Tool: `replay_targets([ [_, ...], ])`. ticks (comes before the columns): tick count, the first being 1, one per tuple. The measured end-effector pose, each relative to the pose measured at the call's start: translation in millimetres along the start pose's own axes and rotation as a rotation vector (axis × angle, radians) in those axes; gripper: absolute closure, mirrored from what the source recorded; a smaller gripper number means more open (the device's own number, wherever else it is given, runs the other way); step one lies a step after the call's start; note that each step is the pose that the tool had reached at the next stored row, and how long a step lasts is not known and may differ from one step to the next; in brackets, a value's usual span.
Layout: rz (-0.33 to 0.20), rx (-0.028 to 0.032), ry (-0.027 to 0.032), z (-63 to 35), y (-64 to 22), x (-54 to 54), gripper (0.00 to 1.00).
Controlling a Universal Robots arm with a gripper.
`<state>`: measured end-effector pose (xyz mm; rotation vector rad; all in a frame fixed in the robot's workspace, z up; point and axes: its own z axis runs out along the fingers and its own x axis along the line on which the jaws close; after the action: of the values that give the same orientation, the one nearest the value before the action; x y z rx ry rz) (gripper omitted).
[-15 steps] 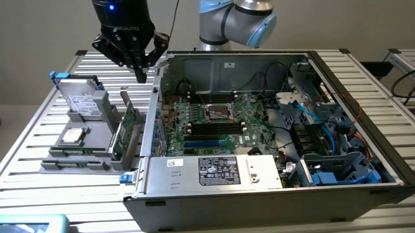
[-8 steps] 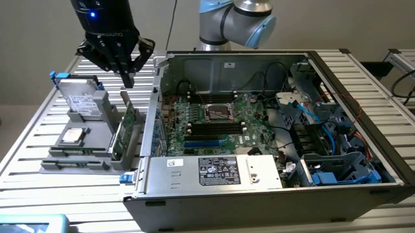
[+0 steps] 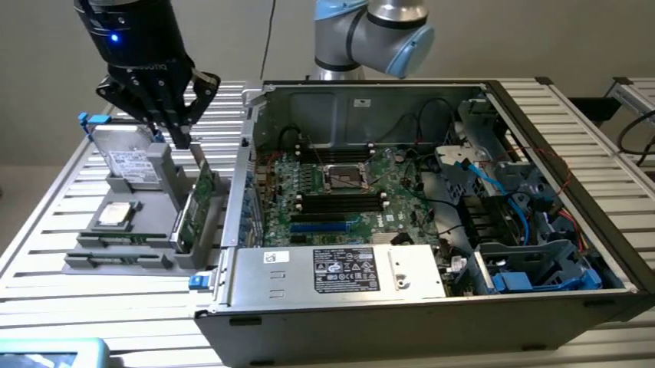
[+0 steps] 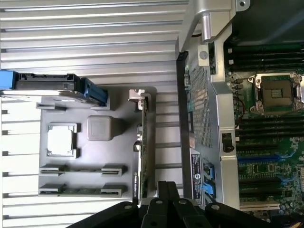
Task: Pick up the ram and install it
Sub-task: 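Reach for the ram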
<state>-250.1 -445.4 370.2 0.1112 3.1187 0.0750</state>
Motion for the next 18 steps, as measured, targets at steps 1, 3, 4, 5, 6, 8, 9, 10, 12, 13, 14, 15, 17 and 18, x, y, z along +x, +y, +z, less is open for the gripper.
replay_targets([
  [1,0.0,0.0001,0.0001,1.1,-1.2,3.5,0.89],
  [3,0.0,0.0,0.0,3.6,-3.5,10.4,0.89],
  [4,0.0,0.0,0.0001,5.2,-4.7,14.4,0.89],
  [5,0.0,0.0,0.0,6.6,-5.6,17.8,0.89],
  [6,0.0,0.0001,0.0001,8.0,-6.6,21.6,0.89],
  [8,0.0,0.0,0.0002,11.2,-8.4,28.2,0.89],
  [9,0.0,0.0,0.0006,13.0,-9.1,30.9,0.89],
  [10,0.0,0.0001,0.0011,14.7,-9.7,33.6,0.89],
  [12,0.0,0.0002,0.0022,18.1,-10.9,39.6,0.89],
  [13,0.0,0.0003,0.0029,19.7,-11.6,42.5,0.89],
  [14,0.0,0.0003,0.0037,21.4,-12.5,45.7,0.89],
  [15,0.0,0.0004,0.0041,22.9,-13.5,48.8,0.89],
  [17,0.0,0.0003,0.0046,26.2,-15.7,55.7,0.89],
  [18,0.0,0.0004,0.0049,27.8,-16.9,59.4,0.89],
])
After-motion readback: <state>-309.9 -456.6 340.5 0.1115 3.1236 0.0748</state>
